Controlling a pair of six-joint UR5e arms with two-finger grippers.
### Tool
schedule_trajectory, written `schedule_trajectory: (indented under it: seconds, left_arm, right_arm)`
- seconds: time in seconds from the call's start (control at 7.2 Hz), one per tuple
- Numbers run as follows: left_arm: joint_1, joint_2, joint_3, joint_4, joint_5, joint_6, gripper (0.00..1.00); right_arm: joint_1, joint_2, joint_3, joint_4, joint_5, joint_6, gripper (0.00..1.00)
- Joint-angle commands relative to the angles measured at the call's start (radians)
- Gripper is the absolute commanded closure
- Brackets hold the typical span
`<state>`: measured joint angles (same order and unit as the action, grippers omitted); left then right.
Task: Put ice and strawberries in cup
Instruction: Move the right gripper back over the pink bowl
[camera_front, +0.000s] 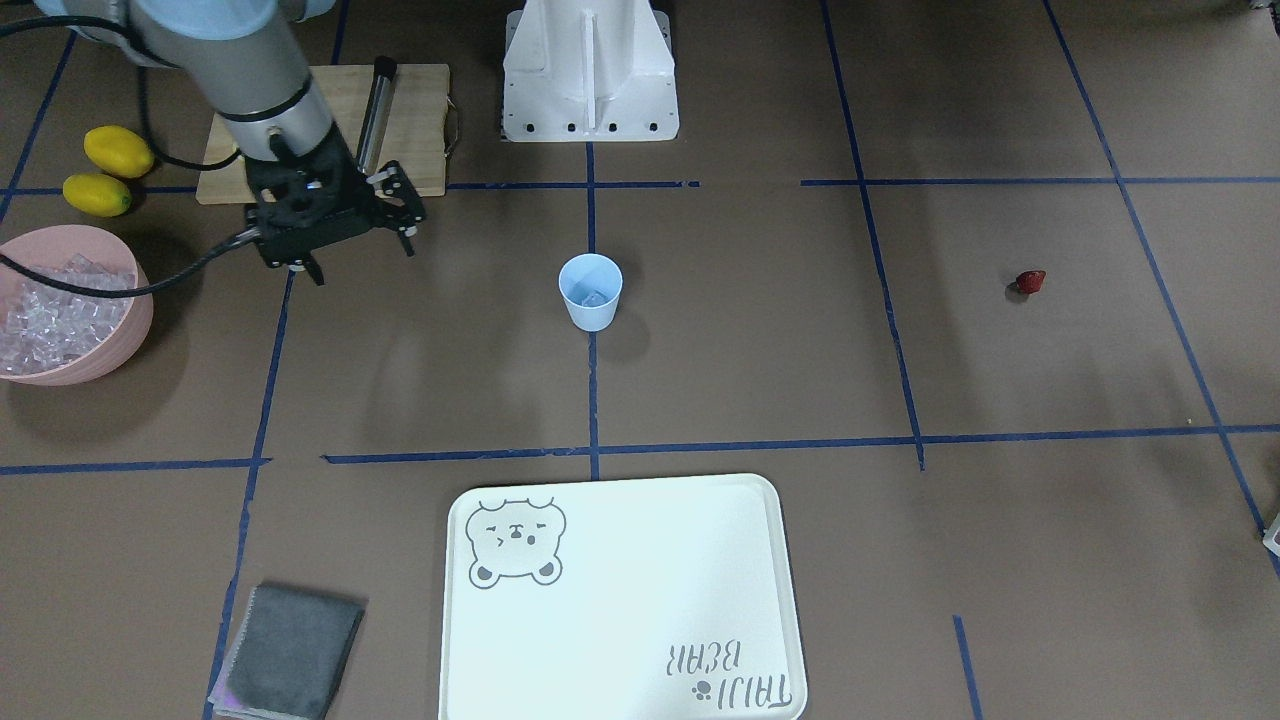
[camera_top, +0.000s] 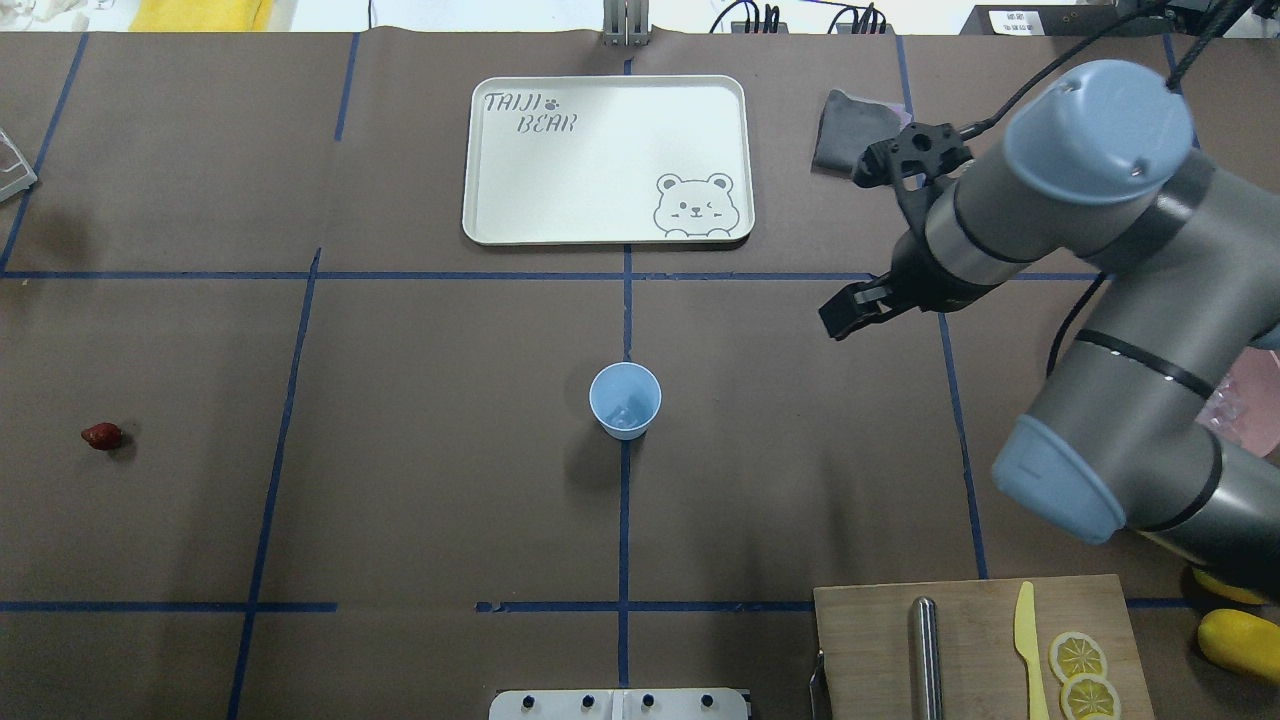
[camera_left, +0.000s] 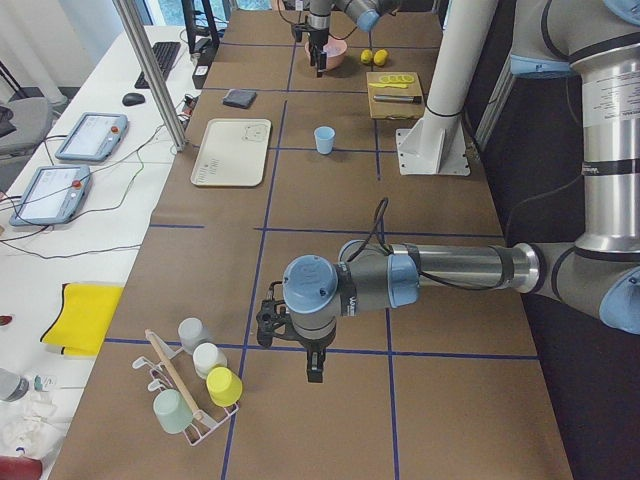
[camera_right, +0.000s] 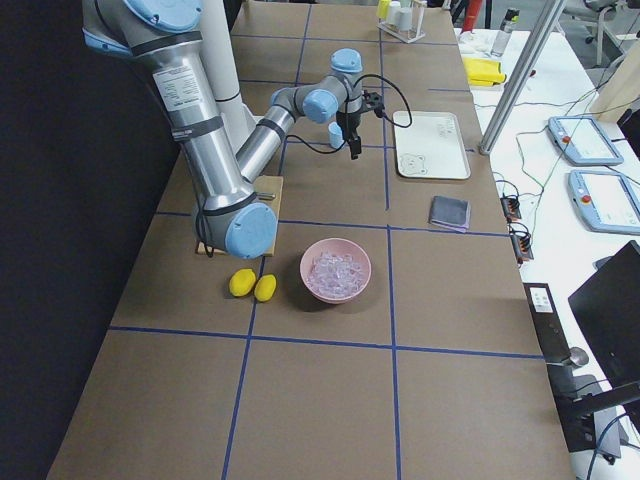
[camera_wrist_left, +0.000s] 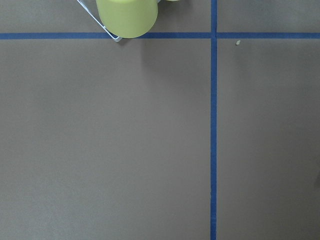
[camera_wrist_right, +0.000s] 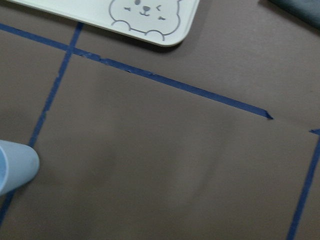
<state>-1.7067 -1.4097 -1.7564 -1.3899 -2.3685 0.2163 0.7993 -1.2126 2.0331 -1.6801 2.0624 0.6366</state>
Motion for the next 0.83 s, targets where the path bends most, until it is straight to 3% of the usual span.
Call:
schedule_trajectory:
  seconds: [0.0,0.28,0.69]
  left_arm:
    - [0.001,0.000,0.000,0.000,0.000,0.000,0.00]
    - [0.001,0.006,0.002,0.000,0.000,0.000,0.00]
    - [0.001,0.009,0.002,-0.001,0.000,0.000,0.00]
  right_arm:
    - [0.162,-0.129,0.006,0.000,0.128,-0.238,0.00]
    - [0.269,-0.247,0.004,0.000,0.206,-0.426,0.00]
    - [0.372,-0.339,-0.022,0.000,0.257,-0.642,0.00]
